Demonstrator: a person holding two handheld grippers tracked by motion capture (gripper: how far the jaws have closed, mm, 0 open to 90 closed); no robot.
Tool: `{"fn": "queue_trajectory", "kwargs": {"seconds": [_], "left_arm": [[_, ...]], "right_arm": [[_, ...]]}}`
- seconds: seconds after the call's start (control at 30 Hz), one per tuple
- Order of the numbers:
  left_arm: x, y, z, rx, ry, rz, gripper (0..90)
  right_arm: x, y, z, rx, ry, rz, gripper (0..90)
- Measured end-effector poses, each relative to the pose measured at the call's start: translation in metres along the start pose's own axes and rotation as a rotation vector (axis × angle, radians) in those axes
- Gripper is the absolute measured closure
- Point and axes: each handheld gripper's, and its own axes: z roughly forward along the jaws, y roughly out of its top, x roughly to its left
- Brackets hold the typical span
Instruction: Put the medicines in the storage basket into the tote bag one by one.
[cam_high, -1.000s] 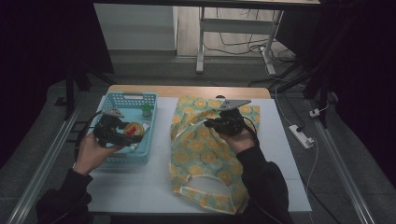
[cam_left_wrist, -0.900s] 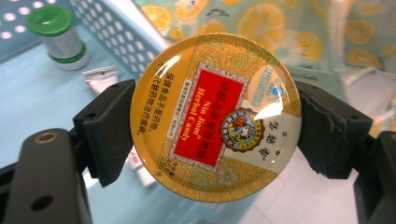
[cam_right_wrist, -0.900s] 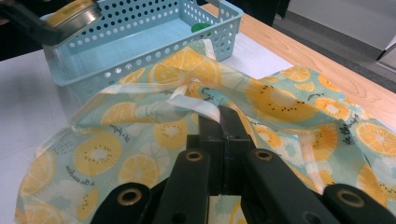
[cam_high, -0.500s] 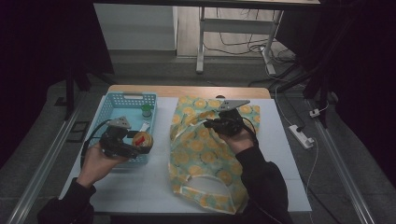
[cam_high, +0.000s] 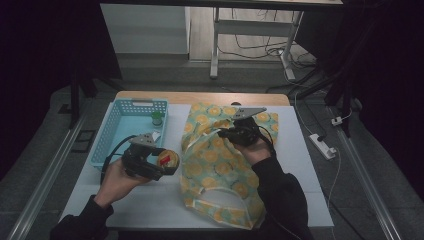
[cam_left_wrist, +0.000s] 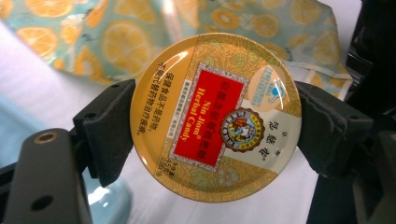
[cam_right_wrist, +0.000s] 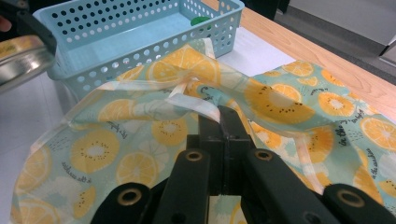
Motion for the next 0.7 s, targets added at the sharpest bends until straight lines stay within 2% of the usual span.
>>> {"fn": "queue_trajectory", "kwargs": {"seconds": [0.5,0.7], "left_arm": [[-0.013,0.028,0.048,0.035,-0.087,0.057,19.9],[-0.016,0.038,0.065,0.047,-0.105,0.075,19.9]], "right_arm": [[0.000,-0.002,0.003,0.002,-0.002,0.007,90.0],[0.000,-0.002,0.004,0.001,-0.003,0.007,90.0]]}}
